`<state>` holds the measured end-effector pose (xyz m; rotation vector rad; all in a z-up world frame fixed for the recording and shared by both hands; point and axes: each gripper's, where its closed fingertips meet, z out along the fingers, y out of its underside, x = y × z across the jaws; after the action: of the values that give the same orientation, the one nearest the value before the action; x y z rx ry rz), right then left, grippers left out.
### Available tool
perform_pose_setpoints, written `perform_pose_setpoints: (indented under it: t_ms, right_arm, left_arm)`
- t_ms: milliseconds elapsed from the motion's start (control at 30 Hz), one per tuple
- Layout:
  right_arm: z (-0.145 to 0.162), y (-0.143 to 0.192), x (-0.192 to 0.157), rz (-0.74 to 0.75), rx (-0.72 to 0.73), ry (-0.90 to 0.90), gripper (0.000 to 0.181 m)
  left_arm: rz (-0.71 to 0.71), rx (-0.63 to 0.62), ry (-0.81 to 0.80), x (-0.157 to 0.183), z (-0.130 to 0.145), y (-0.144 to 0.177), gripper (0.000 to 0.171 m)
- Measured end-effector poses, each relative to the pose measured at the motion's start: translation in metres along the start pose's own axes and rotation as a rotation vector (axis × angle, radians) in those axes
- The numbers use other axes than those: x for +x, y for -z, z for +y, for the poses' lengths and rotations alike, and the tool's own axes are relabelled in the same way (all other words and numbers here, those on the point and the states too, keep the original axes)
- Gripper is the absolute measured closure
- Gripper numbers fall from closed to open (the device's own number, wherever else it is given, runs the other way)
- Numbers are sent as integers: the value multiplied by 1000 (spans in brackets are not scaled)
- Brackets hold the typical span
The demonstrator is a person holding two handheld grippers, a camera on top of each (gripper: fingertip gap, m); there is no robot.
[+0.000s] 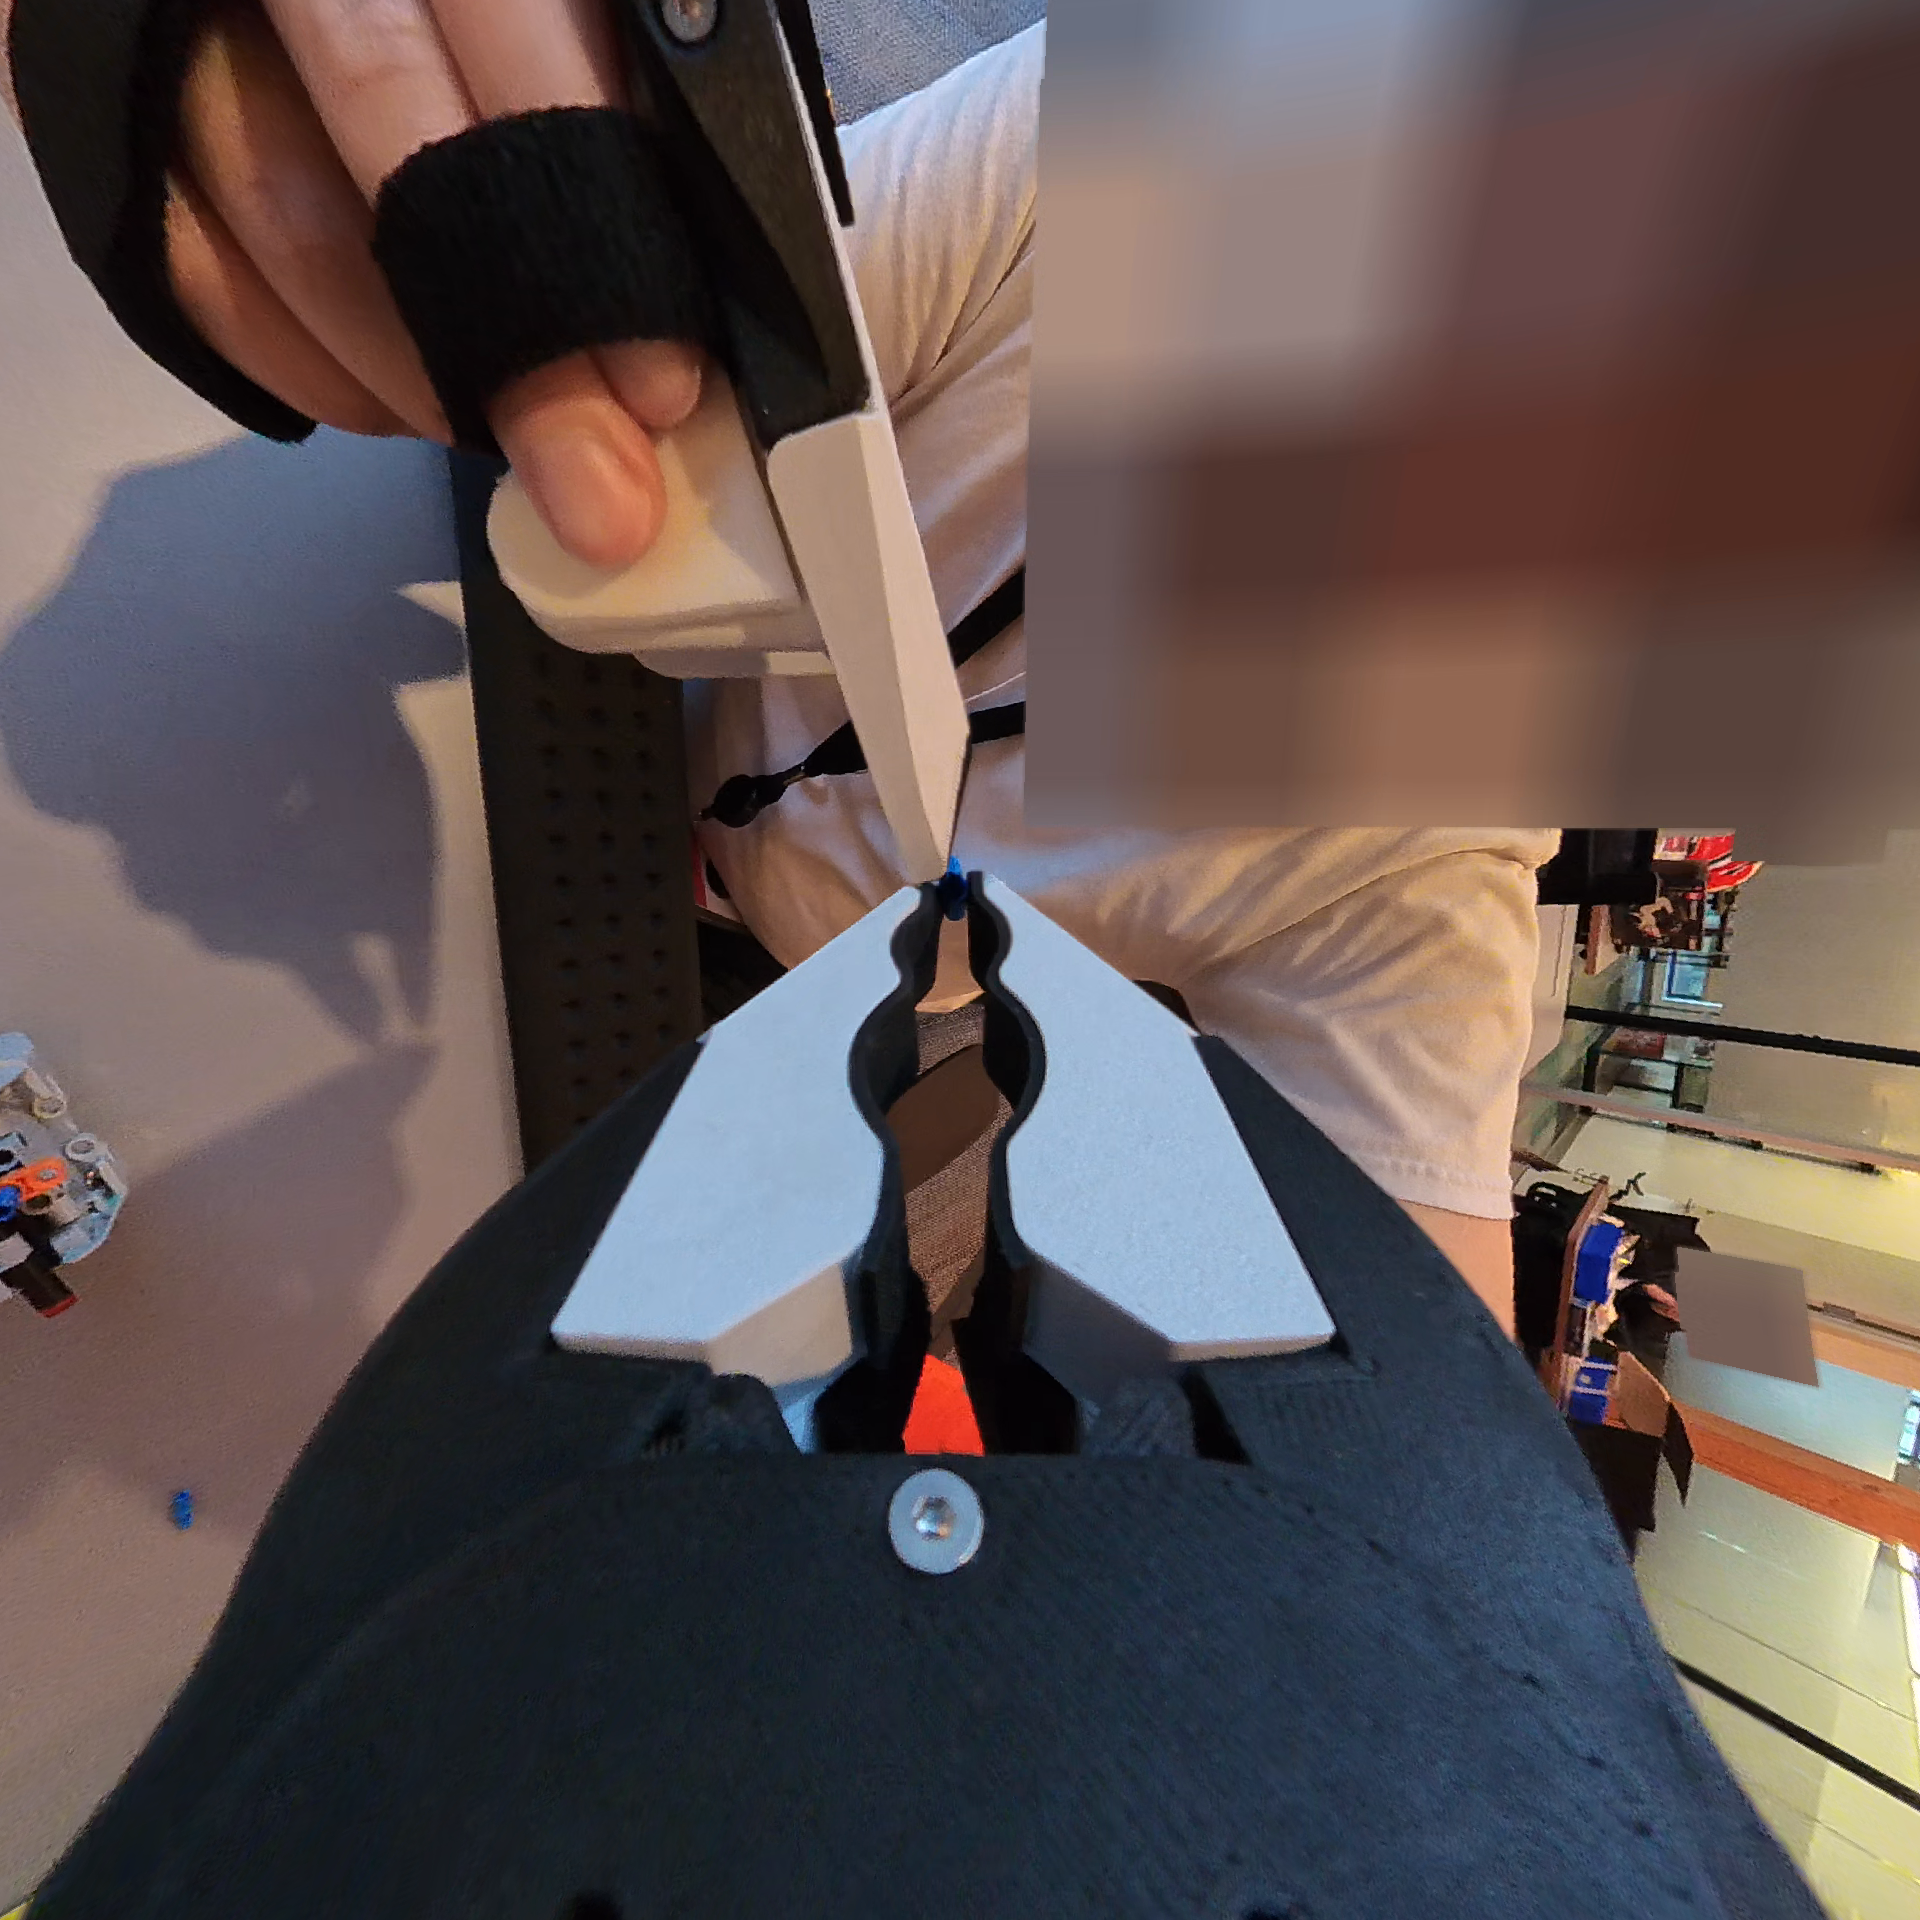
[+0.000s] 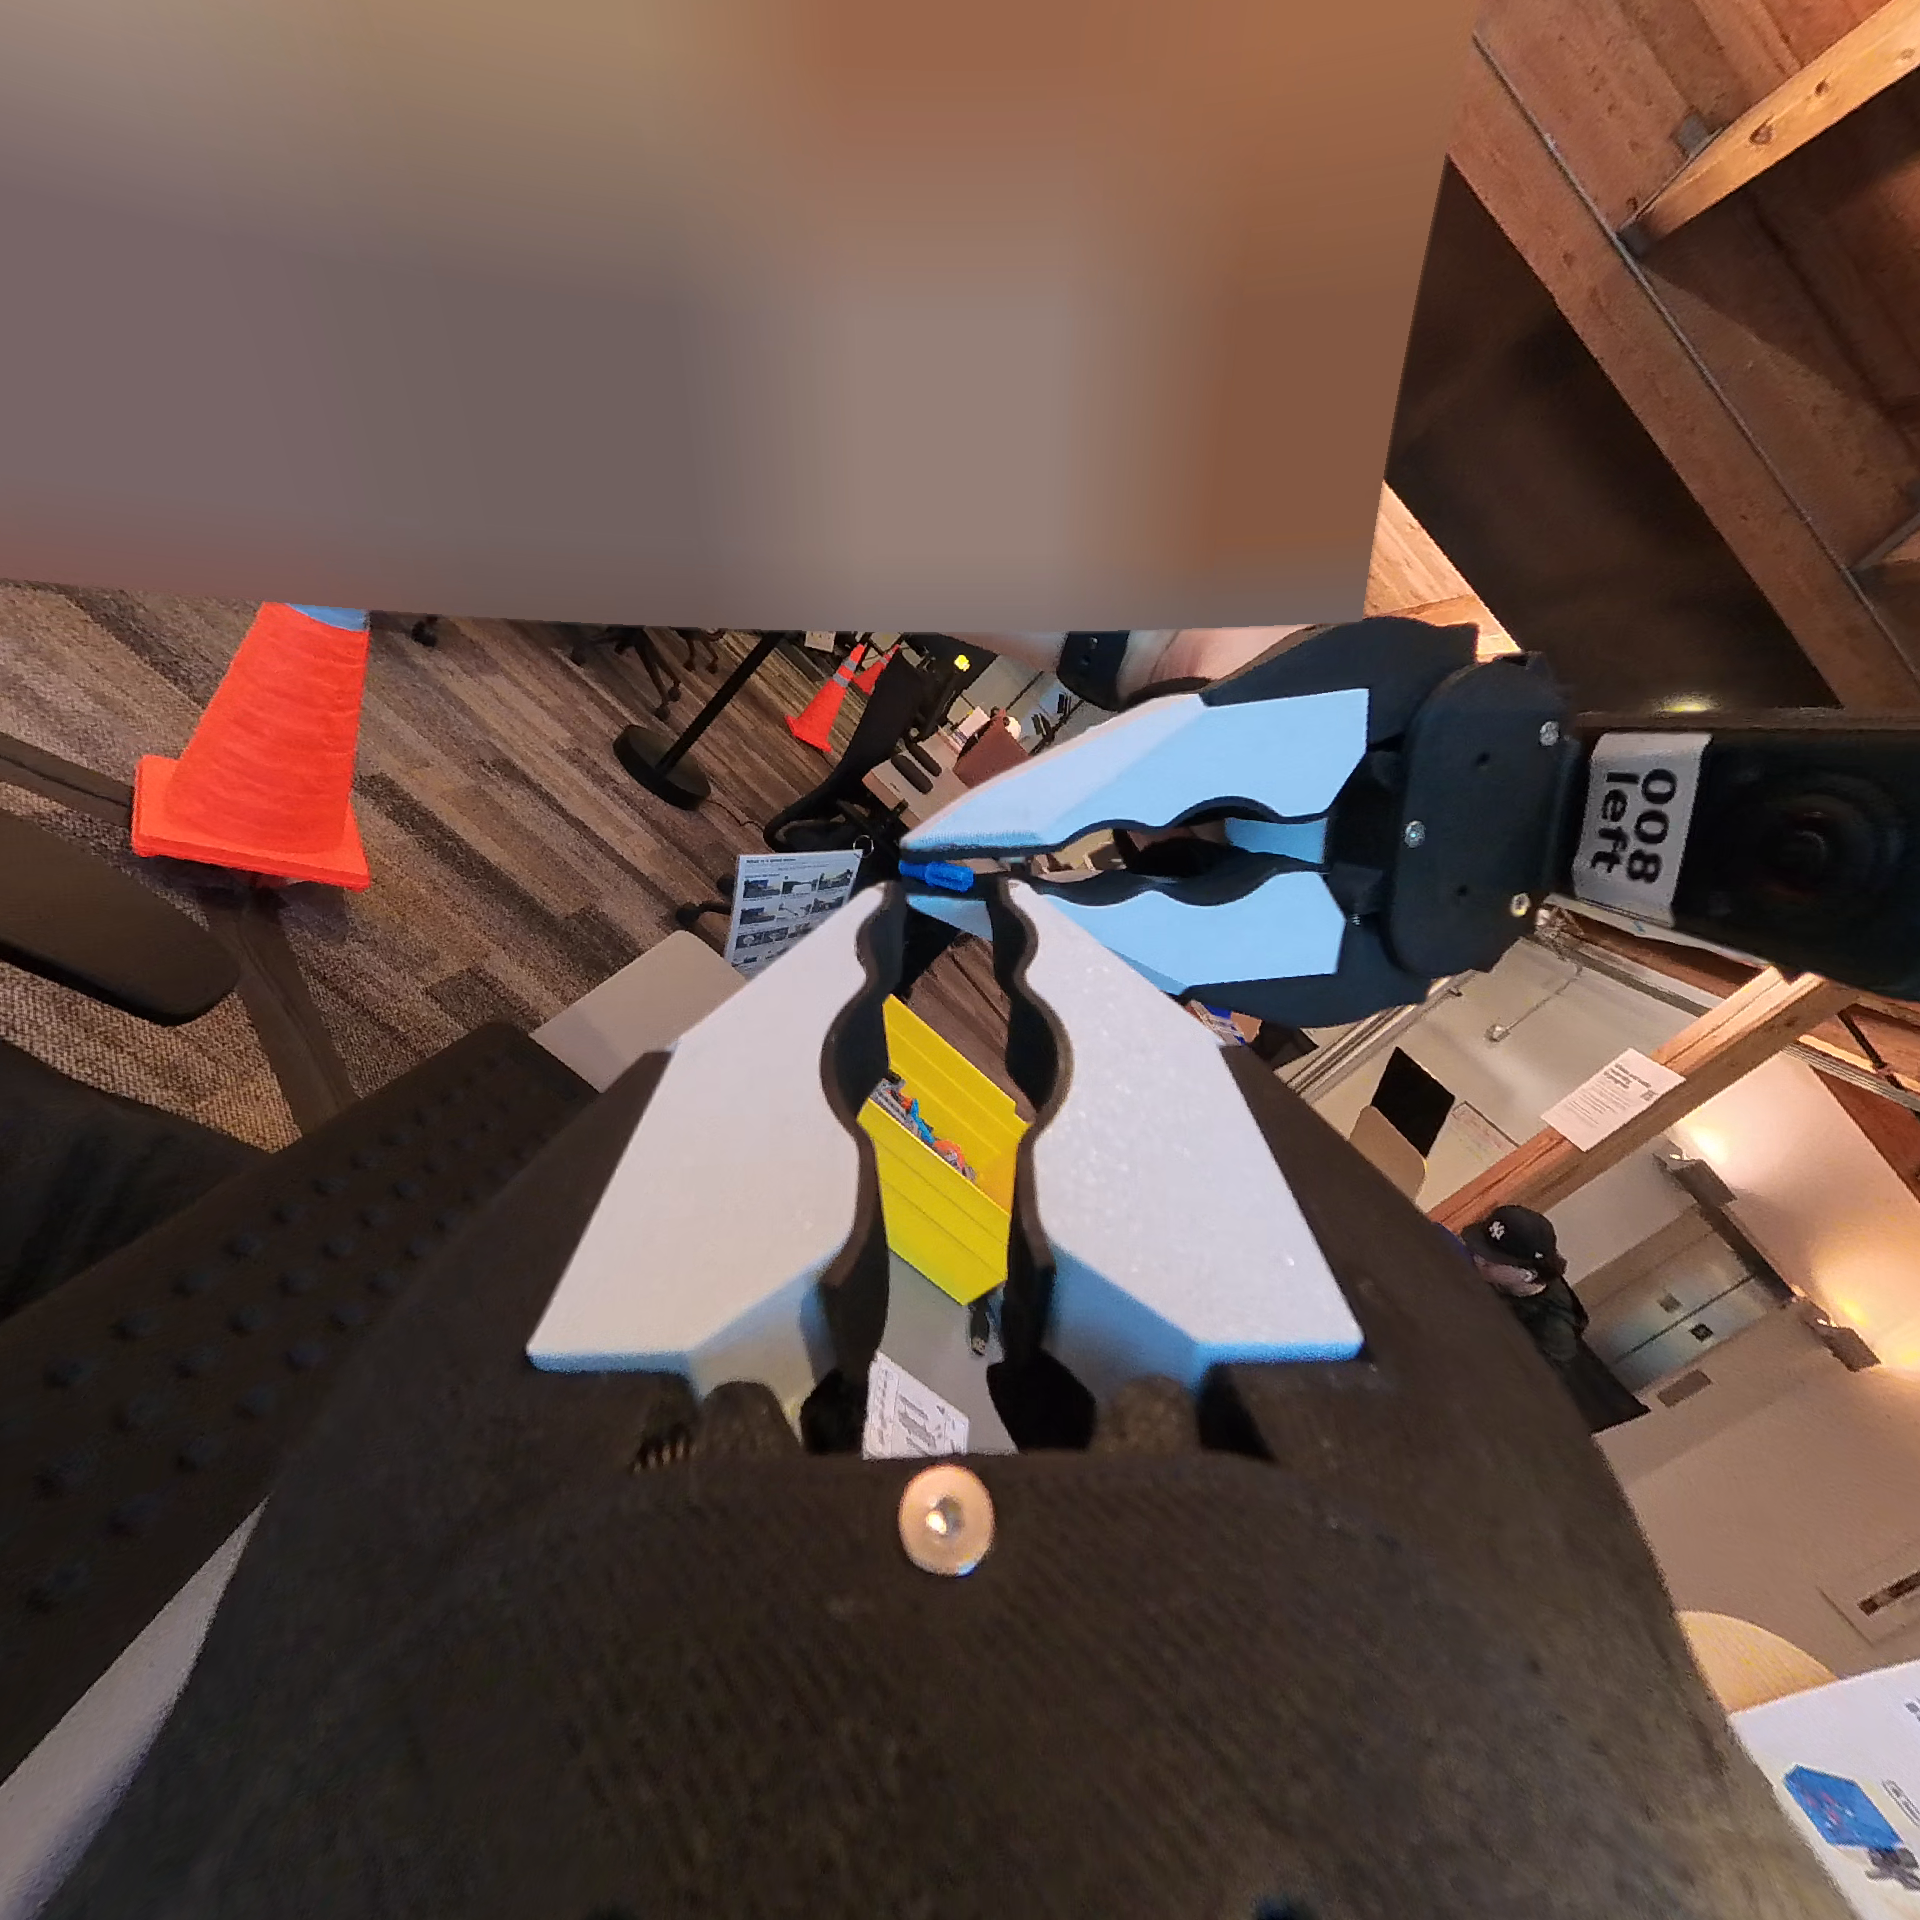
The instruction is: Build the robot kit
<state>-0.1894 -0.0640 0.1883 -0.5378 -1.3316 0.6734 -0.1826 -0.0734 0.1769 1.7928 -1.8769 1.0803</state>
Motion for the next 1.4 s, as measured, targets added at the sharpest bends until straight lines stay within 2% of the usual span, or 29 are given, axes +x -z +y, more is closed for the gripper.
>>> perform_pose_setpoints:
  t_ms: [633, 867, 1067, 1133, 1233, 1333, 1400]
  right_arm:
    - [-4, 6, 2, 1, 26, 1, 171]
    - [4, 3, -5, -30, -22, 15, 177]
    - [4, 8, 4, 16, -19, 9, 178]
    - [6, 14, 14, 57, -6, -14, 178]
    - [10, 26, 32, 111, 20, -101, 178]
    - [5, 38, 45, 129, 106, -231, 178]
    - [2, 45, 53, 138, 148, -306, 178]
  left_arm:
    - [-7, 8, 3, -5, 1, 1, 168]
    - [3, -11, 7, -8, 0, -3, 168]
    - [-32, 63, -28, -7, -4, 5, 167]
    - [-101, 144, -94, -6, -5, 15, 164]
    - [-281, 357, -292, 1, -12, 30, 157]
    - [-675, 578, -530, -9, -18, 48, 147]
    - [-947, 791, -657, -10, -25, 64, 156]
